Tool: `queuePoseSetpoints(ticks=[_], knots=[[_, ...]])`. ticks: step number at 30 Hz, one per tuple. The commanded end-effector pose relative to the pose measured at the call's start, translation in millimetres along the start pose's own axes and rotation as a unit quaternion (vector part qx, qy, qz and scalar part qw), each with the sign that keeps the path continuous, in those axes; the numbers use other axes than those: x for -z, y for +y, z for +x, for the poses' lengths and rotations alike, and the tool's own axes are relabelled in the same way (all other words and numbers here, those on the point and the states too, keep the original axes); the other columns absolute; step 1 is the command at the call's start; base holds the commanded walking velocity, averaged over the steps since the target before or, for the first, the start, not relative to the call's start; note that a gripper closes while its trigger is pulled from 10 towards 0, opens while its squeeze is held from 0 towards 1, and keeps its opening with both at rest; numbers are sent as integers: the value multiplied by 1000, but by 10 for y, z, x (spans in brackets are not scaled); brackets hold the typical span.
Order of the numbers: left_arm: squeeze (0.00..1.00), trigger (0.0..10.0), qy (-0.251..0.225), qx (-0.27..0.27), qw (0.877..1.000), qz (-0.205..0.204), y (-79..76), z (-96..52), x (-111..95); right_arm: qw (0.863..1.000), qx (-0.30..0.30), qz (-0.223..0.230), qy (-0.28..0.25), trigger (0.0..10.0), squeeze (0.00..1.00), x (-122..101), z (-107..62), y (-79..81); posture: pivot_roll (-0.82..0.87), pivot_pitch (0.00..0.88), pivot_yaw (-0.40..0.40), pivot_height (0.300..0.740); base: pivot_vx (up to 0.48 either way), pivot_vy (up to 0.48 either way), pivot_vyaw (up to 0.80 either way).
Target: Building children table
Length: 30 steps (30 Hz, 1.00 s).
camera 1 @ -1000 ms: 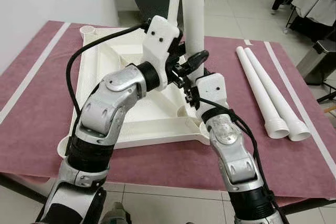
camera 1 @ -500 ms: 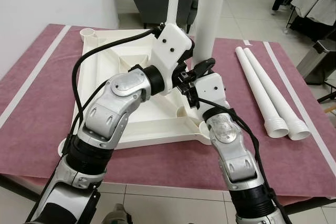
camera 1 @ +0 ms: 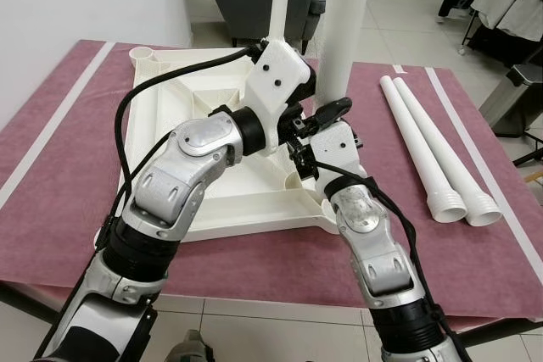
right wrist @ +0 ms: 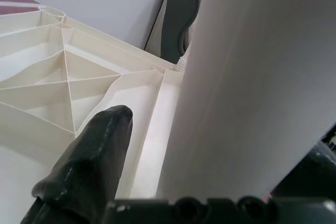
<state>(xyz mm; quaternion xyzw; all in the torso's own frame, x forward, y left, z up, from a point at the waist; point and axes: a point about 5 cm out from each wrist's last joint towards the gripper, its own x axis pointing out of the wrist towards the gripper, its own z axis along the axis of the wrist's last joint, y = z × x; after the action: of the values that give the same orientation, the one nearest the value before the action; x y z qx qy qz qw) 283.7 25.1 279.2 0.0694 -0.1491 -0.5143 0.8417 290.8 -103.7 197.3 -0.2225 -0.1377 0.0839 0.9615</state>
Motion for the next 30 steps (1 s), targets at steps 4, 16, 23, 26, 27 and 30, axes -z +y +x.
queuePoseSetpoints(ticks=[4, 16, 23, 26, 27, 30], knots=[[0, 0, -2, 89, 996, -12, -93, -10, -29, 1000, -11, -6, -15, 10000, 0, -3, -12, 0, 102, 0, 14, 740, 0, 0, 0], [0, 0, 4, 75, 997, -19, -40, -13, -19, 1000, -21, 12, -6, 0, 0, 58, -35, -4, 103, 0, 14, 740, 0, 0, 0], [988, 10000, 5, 32, 999, -22, -2, 60, 25, 999, -12, 45, -6, 0, 0, 31, -26, -9, 100, 0, 16, 740, 0, 0, 0], [1000, 10000, -11, 51, 998, -44, -37, 42, 9, 998, -6, 60, -7, 0, 0, 5, -16, -20, 99, 0, 16, 740, 0, 0, 0], [1000, 10000, -11, 51, 998, -44, -37, 42, 9, 998, -6, 60, -7, 0, 0, 5, -16, -20, 99, 0, 16, 740, 0, 0, 0], [0, 10000, -34, 36, 996, -73, -7, 18, -31, 997, 13, 79, 0, 0, 0, -19, 23, -97, 96, 0, 16, 740, 0, 0, 0]])
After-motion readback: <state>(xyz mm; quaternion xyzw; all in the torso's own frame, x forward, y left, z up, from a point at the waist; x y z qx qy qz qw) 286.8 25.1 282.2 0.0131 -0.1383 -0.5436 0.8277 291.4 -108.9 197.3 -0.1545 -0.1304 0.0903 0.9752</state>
